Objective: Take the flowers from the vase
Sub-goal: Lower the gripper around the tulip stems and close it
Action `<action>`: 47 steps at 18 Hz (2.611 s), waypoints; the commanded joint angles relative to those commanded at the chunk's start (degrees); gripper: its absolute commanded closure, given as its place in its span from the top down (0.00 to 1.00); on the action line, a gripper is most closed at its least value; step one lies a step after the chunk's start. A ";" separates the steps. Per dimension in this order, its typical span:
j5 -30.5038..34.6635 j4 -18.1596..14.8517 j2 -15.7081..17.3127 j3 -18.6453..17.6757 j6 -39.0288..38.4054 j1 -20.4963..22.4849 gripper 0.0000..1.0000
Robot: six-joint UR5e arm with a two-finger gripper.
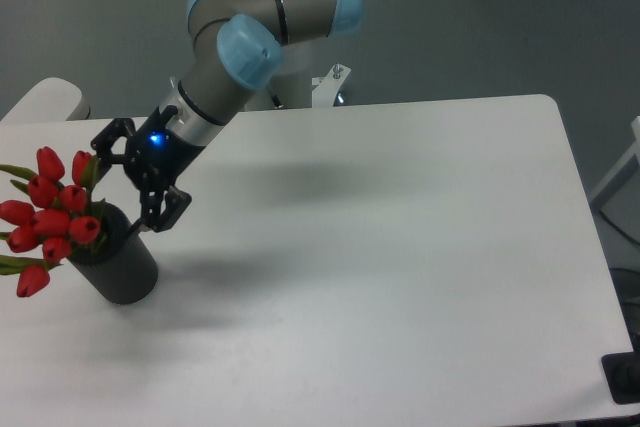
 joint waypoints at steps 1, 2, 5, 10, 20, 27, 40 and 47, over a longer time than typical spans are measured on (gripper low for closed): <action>0.00 0.00 -0.17 0.09 0.00 0.00 1.00; 0.00 0.00 -0.44 0.26 0.00 -0.17 1.00; 0.00 0.00 -1.58 1.40 0.00 -1.49 1.00; 0.00 0.00 -1.93 1.49 0.00 -2.81 1.00; -0.09 0.61 -2.81 2.20 0.18 -3.43 1.00; 0.00 1.58 -2.99 2.20 0.00 -3.43 0.57; -0.17 1.58 -2.73 4.04 -1.14 -3.34 0.43; -2.80 1.58 -1.76 4.13 -2.11 -1.94 0.43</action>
